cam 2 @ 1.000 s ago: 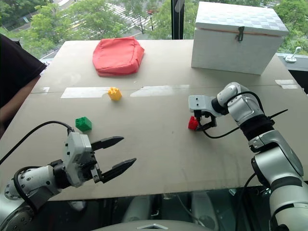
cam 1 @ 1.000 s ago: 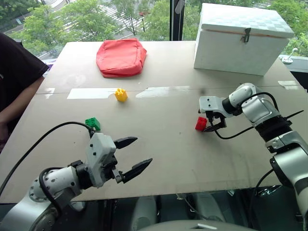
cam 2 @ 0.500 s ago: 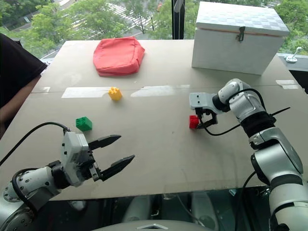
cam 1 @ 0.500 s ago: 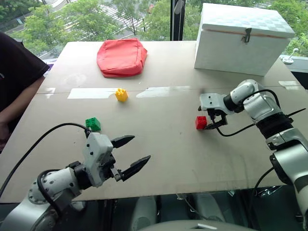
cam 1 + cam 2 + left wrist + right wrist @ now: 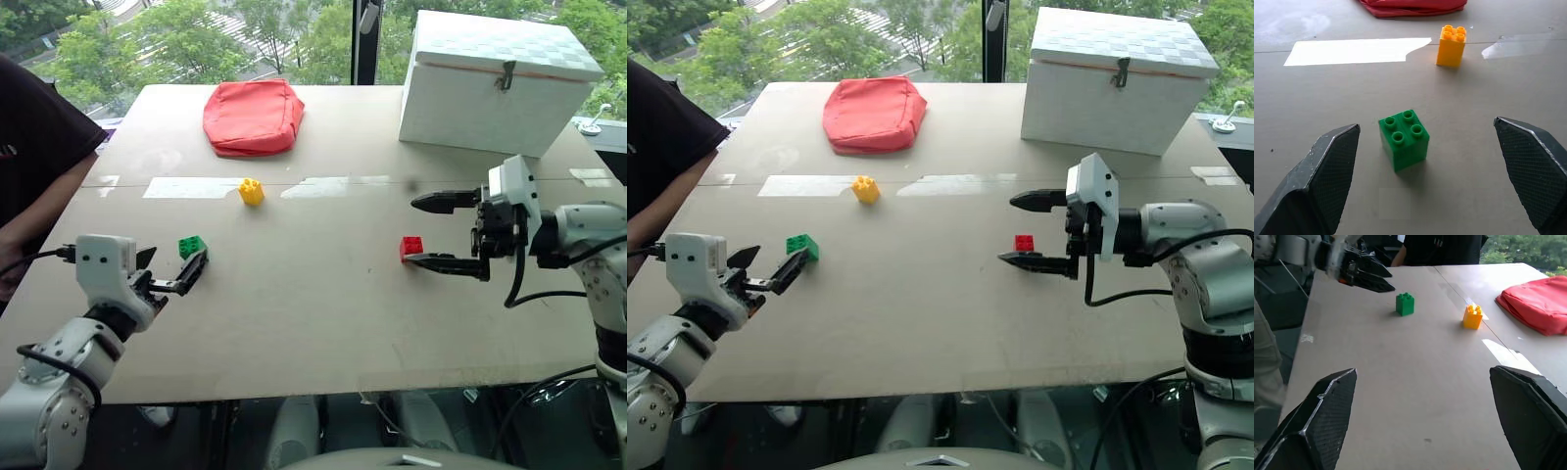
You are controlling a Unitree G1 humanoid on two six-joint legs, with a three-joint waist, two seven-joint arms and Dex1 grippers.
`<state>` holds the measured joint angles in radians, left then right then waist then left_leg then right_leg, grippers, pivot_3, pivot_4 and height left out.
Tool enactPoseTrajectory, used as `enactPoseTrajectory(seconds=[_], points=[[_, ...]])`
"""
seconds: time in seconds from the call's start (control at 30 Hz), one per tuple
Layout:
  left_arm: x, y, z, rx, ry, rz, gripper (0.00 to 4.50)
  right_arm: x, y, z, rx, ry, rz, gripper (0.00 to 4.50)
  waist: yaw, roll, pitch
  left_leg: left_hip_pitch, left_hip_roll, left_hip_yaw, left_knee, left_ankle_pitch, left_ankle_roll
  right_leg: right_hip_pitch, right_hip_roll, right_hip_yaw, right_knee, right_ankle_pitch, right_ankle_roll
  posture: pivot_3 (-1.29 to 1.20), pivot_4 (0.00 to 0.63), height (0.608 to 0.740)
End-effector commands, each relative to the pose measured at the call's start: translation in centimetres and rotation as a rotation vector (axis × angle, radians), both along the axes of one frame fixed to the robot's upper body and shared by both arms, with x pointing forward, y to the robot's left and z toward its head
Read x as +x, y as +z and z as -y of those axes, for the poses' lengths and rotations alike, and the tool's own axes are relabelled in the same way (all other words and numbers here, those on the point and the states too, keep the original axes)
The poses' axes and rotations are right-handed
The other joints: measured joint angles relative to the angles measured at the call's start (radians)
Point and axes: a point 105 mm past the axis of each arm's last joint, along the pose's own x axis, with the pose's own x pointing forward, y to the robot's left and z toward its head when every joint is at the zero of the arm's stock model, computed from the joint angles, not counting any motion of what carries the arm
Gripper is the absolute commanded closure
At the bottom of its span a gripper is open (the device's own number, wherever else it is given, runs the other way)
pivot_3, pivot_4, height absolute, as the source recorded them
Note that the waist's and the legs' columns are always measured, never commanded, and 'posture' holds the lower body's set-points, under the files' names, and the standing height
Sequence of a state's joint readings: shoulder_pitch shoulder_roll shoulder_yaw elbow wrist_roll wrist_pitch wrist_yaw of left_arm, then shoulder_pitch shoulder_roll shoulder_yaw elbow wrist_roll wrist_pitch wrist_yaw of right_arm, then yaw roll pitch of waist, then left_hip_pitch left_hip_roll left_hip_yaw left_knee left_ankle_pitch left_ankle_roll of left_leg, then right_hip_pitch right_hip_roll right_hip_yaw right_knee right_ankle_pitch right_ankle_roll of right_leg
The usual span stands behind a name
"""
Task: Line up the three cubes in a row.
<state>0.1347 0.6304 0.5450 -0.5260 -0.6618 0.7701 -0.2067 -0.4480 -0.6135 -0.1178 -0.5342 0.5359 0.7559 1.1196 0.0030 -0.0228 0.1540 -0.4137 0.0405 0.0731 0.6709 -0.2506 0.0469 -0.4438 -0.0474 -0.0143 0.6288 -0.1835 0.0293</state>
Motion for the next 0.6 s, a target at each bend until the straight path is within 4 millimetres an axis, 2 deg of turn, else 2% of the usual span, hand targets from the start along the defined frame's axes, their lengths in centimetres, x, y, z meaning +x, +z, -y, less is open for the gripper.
enactPoseTrajectory(seconds=[0.03,0.17,0.5,0.6], points=[[1.2,0.4,-0.9,0.051,0.099,-0.02,0.0,-1.4,1.2,-0.3,0.033,-0.017,0.077,0.03,0.0,0.0,0.0,0.0,0.0,0.001,0.0,0.0,0.0,0.0,-0.001,0.001,0.0,0.0,0.0,0.0,0.15,0.74],[2.8,-0.1,-0.7,0.02,0.16,-0.048,0.0,-2.2,1.1,-0.5,0.028,-0.012,0.081,0.03,0.004,-0.001,0.0,0.0,-0.001,0.001,0.0,0.0,0.0,0.0,-0.001,0.001,-0.001,0.0,0.0,0.0,0.15,0.74],[4.9,-3.0,0.2,-0.043,0.219,-0.104,0.0,-2.5,1.1,-0.3,0.003,-0.026,0.085,0.03,0.008,-0.002,-0.001,0.0,-0.002,0.0,0.0,0.0,0.0,0.0,0.0,0.0,-0.001,0.0,0.0,0.0,0.15,0.74],[5.2,-3.6,0.3,-0.046,0.22,-0.106,1.32,-2.5,1.0,-0.3,-0.005,-0.033,0.086,0.0,0.009,-0.002,-0.001,0.0,-0.002,0.0,0.0,0.0,0.0,0.0,-0.001,0.0,-0.001,0.0,0.0,0.0,0.15,0.74]])
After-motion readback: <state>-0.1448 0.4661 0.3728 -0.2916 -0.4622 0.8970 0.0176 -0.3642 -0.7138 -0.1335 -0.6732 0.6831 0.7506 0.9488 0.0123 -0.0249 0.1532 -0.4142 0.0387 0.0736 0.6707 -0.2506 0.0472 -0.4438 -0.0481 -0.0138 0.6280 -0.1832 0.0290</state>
